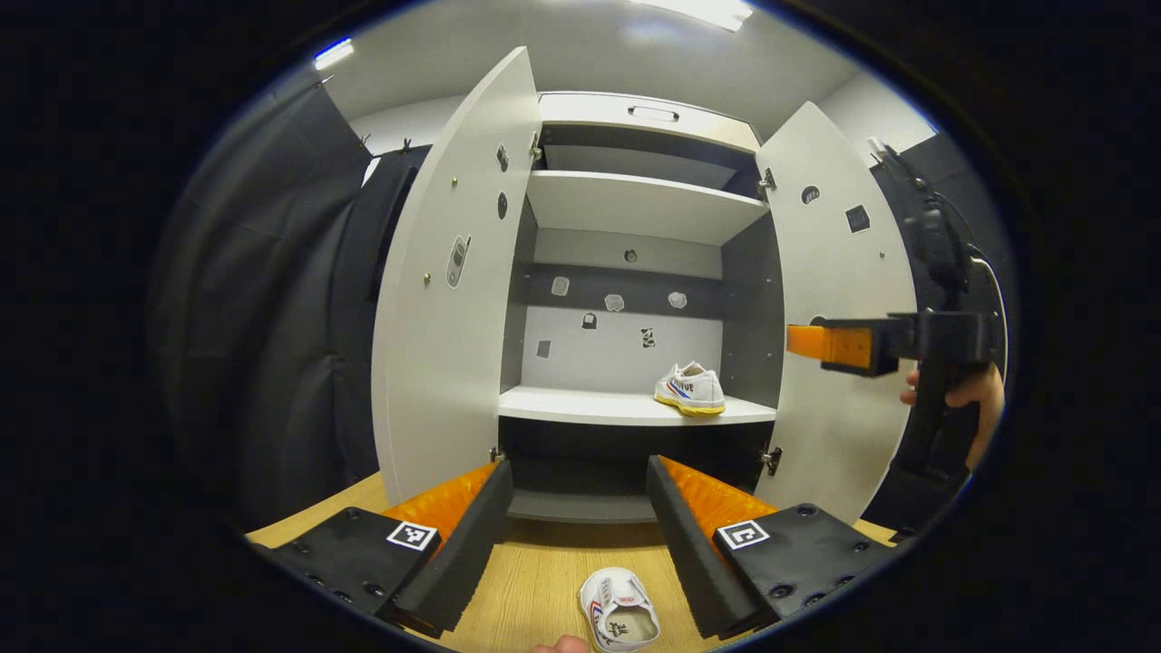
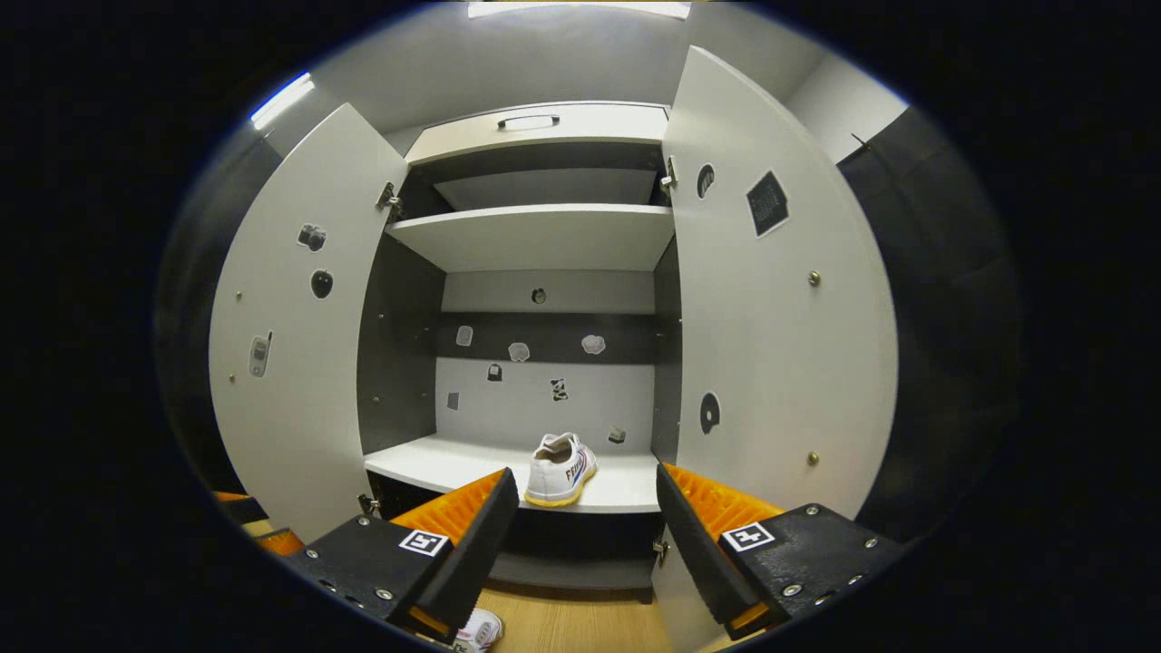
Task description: Grab one shoe with the right hand and put it into the shoe cabinet, grab the other shoe with the left hand and put it into the shoe cabinet; then close the right door with the right hand and the left door with the left hand.
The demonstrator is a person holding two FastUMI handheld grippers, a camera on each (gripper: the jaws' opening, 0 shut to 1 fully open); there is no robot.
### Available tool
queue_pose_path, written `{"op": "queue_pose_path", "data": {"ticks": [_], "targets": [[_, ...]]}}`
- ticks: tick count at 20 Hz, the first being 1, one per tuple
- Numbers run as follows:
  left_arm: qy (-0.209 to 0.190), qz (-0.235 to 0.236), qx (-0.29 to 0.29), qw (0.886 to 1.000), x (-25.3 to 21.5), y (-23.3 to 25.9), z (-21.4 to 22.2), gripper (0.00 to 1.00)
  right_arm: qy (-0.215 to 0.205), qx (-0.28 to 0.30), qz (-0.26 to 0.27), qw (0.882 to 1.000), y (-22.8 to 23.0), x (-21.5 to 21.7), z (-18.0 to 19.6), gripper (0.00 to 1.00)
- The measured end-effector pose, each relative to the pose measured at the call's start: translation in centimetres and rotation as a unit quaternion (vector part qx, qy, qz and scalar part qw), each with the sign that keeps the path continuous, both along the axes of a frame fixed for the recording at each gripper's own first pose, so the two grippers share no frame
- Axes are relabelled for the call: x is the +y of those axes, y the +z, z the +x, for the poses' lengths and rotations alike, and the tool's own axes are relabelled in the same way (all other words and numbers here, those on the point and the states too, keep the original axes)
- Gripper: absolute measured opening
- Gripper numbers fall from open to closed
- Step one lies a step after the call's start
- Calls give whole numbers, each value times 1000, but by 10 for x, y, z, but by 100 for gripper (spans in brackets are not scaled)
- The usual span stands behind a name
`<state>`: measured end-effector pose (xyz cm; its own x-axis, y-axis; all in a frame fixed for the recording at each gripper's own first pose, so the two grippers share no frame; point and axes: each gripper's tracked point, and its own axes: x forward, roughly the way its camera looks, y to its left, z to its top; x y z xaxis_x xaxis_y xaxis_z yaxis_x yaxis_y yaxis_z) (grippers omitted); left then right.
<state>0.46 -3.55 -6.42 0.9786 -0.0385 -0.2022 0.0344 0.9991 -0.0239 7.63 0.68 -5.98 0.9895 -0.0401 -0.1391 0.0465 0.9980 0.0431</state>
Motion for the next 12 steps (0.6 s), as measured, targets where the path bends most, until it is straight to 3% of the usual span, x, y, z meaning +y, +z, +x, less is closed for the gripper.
{"op": "queue_pose_path", "data": {"ticks": [4, 9, 12], "targets": [[8, 11, 19, 1000, 1, -17, -3, 96, -22, 6, 3, 1000, -28, -17, -40, 94], [10, 9, 39, 999, 2, -30, 0, 96, -37, -19, -9, 999, -22, -38, -64, 93], [-11, 13, 91, 996, -2, -70, -3, 96, -40, -18, -17, 999, -27, -40, -85, 94]]}}
